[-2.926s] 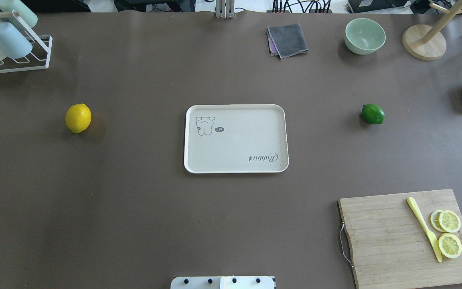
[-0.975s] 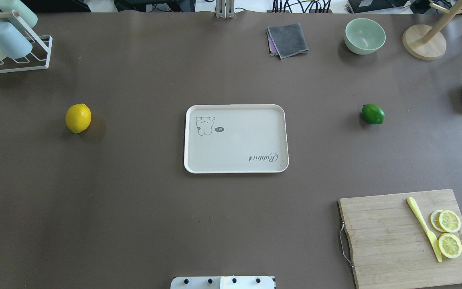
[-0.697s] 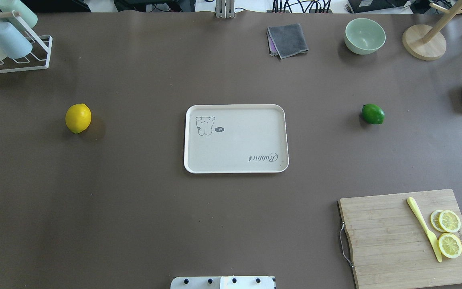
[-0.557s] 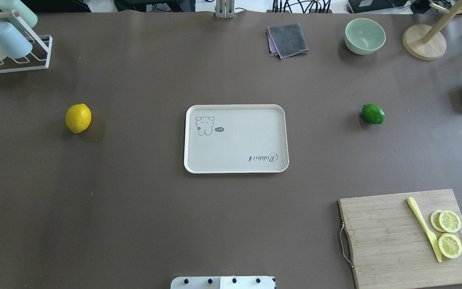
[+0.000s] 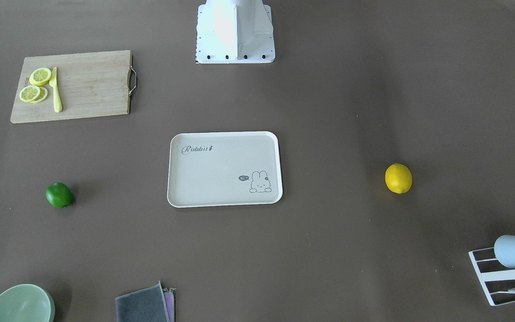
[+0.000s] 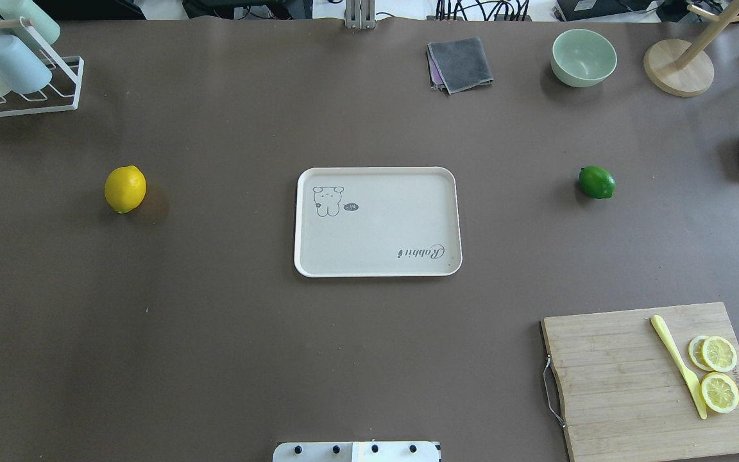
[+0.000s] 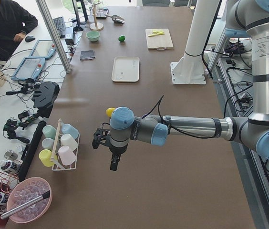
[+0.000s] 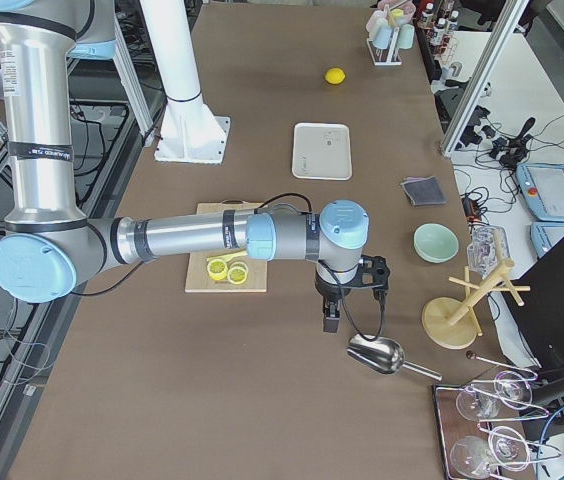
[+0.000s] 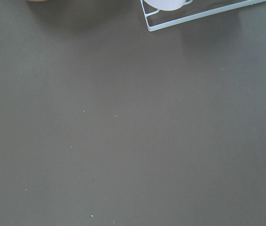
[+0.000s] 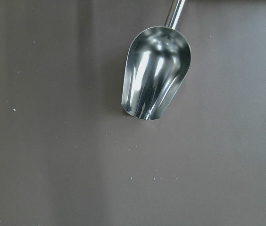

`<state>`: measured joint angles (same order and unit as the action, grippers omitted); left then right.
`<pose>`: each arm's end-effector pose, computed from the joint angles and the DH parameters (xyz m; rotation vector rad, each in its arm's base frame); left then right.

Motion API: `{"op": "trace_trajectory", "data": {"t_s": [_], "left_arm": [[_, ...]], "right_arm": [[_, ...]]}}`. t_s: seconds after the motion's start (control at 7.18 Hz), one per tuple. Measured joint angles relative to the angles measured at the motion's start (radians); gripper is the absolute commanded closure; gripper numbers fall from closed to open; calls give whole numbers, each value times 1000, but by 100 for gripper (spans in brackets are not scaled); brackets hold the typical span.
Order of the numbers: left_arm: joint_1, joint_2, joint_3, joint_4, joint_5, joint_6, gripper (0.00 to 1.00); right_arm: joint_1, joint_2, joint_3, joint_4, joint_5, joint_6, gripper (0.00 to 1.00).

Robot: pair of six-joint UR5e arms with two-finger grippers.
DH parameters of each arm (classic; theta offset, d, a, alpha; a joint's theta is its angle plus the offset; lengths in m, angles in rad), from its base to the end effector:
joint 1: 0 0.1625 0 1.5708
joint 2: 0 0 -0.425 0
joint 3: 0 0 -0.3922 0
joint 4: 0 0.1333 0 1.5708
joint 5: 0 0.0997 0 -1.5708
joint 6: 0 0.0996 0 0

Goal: Place all lemons on tray

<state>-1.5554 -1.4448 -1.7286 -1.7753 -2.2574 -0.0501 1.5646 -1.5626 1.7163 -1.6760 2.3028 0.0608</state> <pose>-0.0632 -0.4546 0.6232 0.2044 0.6903 0.0479 0.0637 -0.4946 0.5966 0.0218 -0.7330 0.0344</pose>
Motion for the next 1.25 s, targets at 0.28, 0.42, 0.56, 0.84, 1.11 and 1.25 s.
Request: {"op": "trace_trajectory", "data": {"t_s": [0.28,0.42,0.56,0.84,1.11,1.25], "left_arm": [[0,-7,-2,-5,-1,1,2],[0,-9,-2,-9,-1,0,2],[0,-19,4,-13,0,-4,2],[1,-40,17,-25,1,-3,2],[0,-35,22,-91,2,-3,2],[0,-33,25,-114,1,-4,2]], "right_arm": [[0,-11,21,4,8,6,0],[0,-1,27,5,20,9,0],[-3,24,30,4,30,10,0],[-62,60,31,26,42,16,0],[-175,94,25,163,41,85,0],[-252,100,21,274,32,132,0]]}}
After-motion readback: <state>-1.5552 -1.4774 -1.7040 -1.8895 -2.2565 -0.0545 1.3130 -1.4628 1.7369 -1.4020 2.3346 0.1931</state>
